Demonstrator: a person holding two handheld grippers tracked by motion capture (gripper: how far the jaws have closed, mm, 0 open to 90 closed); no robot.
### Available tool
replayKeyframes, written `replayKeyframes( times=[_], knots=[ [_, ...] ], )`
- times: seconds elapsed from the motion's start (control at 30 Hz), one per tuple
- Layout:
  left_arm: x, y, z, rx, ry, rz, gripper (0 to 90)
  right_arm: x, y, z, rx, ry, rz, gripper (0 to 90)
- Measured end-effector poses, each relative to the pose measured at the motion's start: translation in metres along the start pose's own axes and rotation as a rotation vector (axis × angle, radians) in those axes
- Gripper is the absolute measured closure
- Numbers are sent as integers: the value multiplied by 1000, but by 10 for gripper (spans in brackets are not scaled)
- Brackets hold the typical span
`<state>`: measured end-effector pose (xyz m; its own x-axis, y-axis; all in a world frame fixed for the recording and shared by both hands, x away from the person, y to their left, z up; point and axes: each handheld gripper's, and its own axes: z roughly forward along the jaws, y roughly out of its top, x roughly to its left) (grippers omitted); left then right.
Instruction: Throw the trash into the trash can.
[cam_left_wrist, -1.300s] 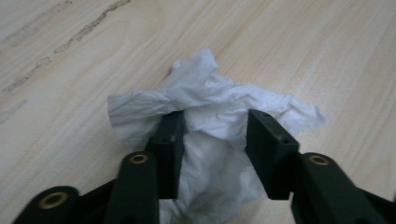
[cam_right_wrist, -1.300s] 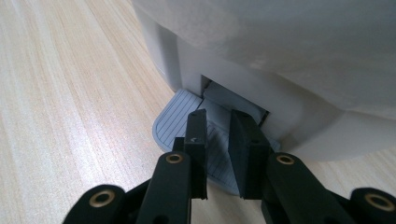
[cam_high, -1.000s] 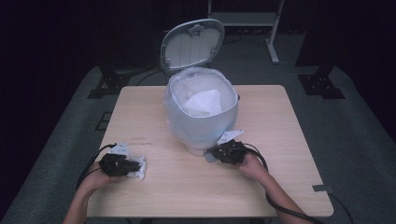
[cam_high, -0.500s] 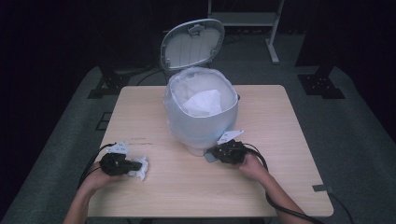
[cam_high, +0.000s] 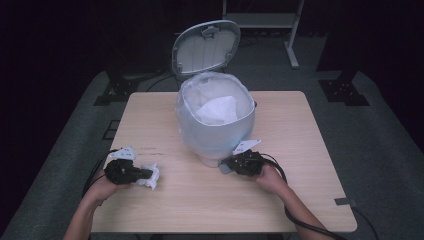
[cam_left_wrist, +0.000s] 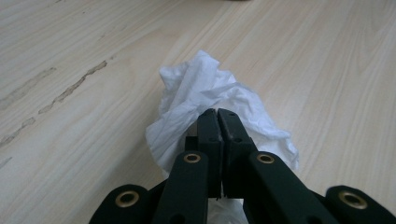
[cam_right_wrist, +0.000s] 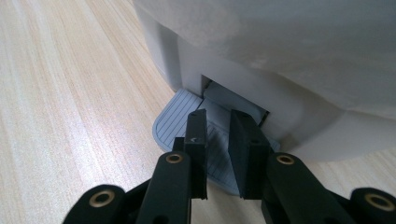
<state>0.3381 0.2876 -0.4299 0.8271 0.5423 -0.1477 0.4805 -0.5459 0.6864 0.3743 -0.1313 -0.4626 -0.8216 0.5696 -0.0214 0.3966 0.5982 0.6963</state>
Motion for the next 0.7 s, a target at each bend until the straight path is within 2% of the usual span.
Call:
replayKeyframes(
  times=[0.43, 0.7],
  knots=[
    [-2, 8, -4, -11, -37, -13, 887, 0, 0, 0, -1, 0, 2, 768],
    [-5, 14, -10, -13, -42, -11, 886, 0, 0, 0, 0, -1, 1, 768]
  ],
)
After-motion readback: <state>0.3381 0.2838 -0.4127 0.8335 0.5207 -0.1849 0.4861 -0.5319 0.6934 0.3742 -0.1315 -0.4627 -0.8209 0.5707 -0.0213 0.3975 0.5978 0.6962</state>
